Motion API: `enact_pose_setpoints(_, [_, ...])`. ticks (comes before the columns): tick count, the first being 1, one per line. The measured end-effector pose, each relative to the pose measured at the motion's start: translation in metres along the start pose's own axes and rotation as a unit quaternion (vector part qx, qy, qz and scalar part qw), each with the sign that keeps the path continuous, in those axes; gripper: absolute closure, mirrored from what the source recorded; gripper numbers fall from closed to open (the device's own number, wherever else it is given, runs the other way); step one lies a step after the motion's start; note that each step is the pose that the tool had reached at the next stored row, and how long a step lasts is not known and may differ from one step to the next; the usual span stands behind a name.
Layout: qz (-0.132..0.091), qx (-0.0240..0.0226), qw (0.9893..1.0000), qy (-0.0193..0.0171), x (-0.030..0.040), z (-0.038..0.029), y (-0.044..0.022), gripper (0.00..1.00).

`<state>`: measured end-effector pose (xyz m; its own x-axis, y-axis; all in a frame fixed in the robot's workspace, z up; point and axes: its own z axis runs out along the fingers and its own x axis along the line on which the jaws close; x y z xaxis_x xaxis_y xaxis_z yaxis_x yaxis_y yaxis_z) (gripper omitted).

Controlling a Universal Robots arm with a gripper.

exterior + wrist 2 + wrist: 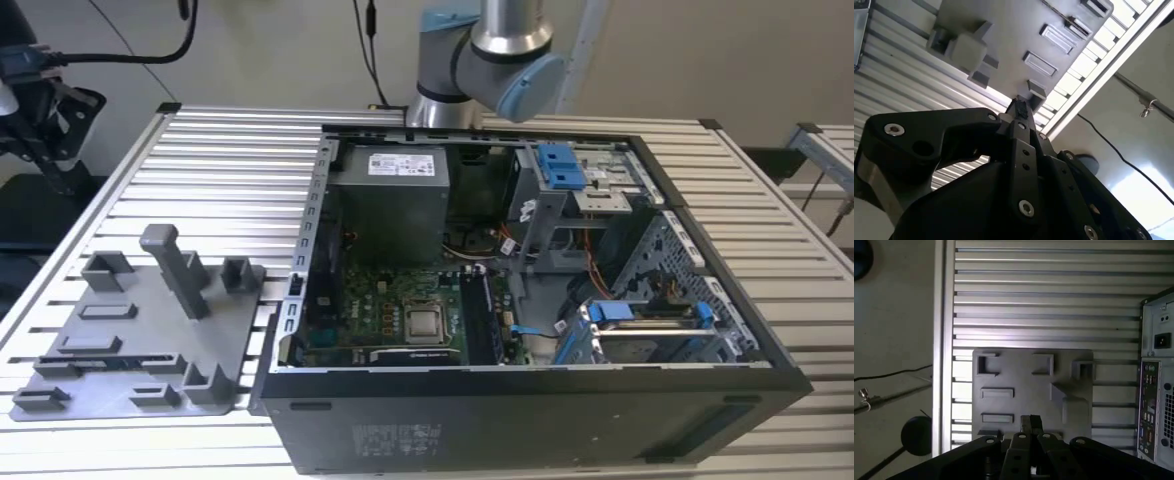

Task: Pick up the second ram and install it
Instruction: 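Reach for the second ram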

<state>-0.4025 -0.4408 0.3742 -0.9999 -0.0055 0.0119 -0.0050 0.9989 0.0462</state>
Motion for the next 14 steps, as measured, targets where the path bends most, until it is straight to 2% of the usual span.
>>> enact_pose_setpoints(7, [0.0, 0.0005, 1.0, 0.0, 0.0052, 0.0018, -0.0111, 0.89])
enact_pose_setpoints(11, [0.0, 0.0005, 1.0, 0.0001, 0.0054, 0.0023, -0.0224, 0.89])
enact_pose_setpoints(14, [0.0, 0.0005, 1.0, 0.0003, 0.0055, 0.0025, -0.0333, 0.89])
